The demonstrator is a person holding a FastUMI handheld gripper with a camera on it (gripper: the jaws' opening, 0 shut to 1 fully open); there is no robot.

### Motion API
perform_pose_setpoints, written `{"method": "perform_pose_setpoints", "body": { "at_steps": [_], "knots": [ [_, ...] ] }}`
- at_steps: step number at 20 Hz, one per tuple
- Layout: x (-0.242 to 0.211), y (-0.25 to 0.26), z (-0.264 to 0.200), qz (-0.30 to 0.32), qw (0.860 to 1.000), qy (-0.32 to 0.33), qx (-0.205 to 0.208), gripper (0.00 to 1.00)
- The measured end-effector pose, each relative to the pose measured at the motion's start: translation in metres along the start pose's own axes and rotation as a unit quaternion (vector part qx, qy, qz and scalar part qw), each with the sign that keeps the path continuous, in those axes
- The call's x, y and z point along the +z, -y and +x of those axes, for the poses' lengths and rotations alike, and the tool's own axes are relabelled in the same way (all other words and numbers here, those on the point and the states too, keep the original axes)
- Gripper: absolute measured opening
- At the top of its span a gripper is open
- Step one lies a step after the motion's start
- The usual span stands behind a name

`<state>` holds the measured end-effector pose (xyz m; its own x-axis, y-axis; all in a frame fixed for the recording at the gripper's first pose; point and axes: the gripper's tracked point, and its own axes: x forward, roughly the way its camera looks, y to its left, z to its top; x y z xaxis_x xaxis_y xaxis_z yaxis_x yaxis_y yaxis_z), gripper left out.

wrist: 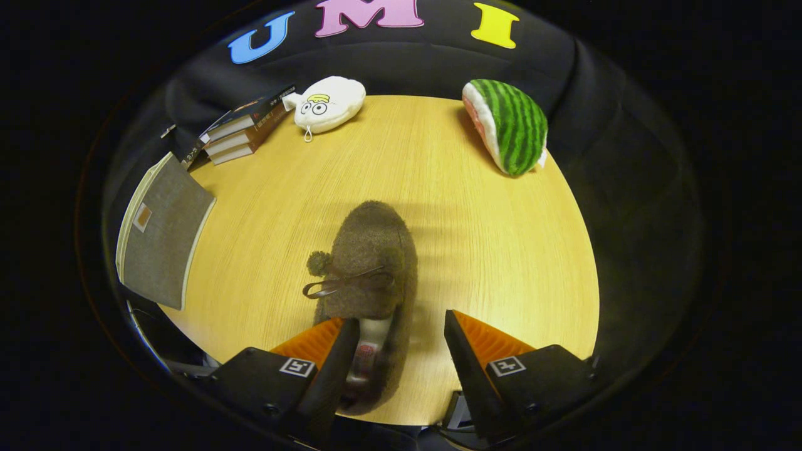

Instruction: Open the storage box then place both shoes into the box .Put the left shoe in first, then the right shoe, with the right side of both shoes facing outward in a uniform manner.

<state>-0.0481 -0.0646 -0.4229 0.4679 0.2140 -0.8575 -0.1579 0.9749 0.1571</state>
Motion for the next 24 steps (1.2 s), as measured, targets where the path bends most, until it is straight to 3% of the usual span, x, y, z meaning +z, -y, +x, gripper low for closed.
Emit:
{"method": "perform_pose_setpoints", "body": {
  "at_steps": [4,6,7,9,18,24],
  "knots": [
    [0.005,-0.003,0.015,-0.023,1.0,0.005,0.005,0.64],
    [0.005,0.0,0.018,-0.032,0.999,0.007,-0.01,0.46],
    [0.007,0.003,0.017,-0.034,0.999,0.012,-0.022,0.23],
    [0.012,0.001,0.009,-0.021,0.999,0.024,-0.028,0.1],
    [0.047,-0.038,-0.065,0.039,0.997,0.056,-0.03,0.1],
    [0.102,-0.119,-0.124,0.046,0.995,0.09,0.003,0.1]
  ]
}}
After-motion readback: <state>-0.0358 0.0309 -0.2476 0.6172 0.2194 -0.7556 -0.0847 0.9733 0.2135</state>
